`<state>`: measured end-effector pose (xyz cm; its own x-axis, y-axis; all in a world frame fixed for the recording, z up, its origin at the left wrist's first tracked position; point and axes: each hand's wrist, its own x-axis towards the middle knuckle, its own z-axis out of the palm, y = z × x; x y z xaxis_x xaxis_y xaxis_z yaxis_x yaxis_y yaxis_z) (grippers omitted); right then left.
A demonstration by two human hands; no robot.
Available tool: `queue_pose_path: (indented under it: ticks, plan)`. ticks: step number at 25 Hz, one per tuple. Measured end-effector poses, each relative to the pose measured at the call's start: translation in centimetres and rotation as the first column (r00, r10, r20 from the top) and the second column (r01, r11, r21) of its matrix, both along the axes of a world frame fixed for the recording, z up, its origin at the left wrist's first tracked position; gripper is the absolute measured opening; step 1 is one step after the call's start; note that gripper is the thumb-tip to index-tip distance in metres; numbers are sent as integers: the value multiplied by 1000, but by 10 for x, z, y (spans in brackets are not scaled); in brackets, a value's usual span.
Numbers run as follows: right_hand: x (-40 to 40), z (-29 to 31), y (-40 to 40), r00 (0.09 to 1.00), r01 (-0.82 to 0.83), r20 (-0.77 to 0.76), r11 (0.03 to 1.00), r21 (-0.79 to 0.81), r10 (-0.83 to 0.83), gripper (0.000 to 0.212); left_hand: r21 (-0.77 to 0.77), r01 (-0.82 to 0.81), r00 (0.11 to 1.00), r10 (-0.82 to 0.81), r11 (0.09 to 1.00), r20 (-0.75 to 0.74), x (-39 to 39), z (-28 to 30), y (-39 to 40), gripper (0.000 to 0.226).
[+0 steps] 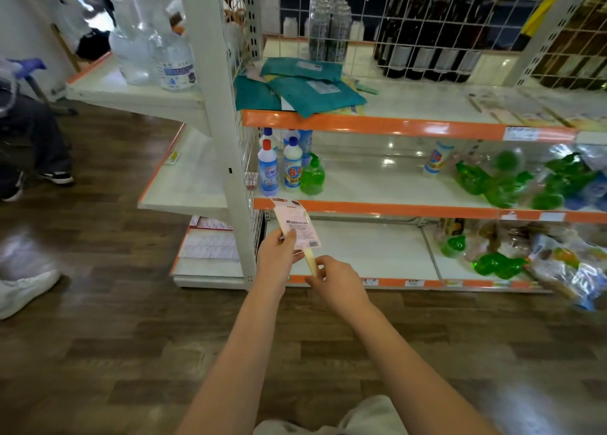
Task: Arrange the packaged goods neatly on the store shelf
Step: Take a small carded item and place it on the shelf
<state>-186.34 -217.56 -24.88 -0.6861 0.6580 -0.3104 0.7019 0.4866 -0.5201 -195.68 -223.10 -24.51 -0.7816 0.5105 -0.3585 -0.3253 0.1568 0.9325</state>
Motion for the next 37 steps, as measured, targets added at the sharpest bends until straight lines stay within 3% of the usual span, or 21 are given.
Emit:
queue_pose_path:
  ticks: [4, 6, 8, 10, 13, 18, 22, 28, 32, 37]
  plan:
    - [4, -2, 6, 989, 75, -95, 944, -322, -111, 37, -70, 119, 992, -121, 990, -21, -2, -5, 2, 30]
    - [10, -5, 12, 954, 135, -142, 804, -579, -263, 34, -114, 168, 984, -173, 979, -40, -1, -8, 4, 25]
    - [19, -10, 19, 883, 170, -141, 587, -792, -447, 32, -181, 193, 974, -210, 964, -80, -2, -14, 6, 22]
    - [30, -14, 29, 813, 157, -129, 427, -890, -568, 32, -241, 190, 965, -226, 952, -132, -5, -18, 12, 18]
    - [45, -12, 49, 715, 137, -121, 307, -942, -689, 29, -301, 195, 937, -268, 933, -226, -6, -12, 28, 26]
    - [75, -4, 92, 620, 156, -175, 338, -928, -765, 20, -375, 305, 822, -441, 875, -359, 13, 3, 74, 33]
    - [105, -9, 123, 568, 210, -183, 356, -911, -803, 17, -508, 397, 654, -624, 765, -428, 41, 1, 123, 35]
    - [134, 1, 188, 525, 256, -215, 394, -883, -823, 21, -561, 435, 515, -706, 704, -486, 75, 19, 200, 36]
    - [143, 25, 243, 503, 237, -283, 445, -864, -817, 22, -551, 431, 463, -700, 714, -544, 81, 44, 253, 35]
    - [163, 41, 300, 475, 207, -321, 458, -864, -820, 19, -501, 434, 498, -663, 749, -559, 88, 57, 309, 33]
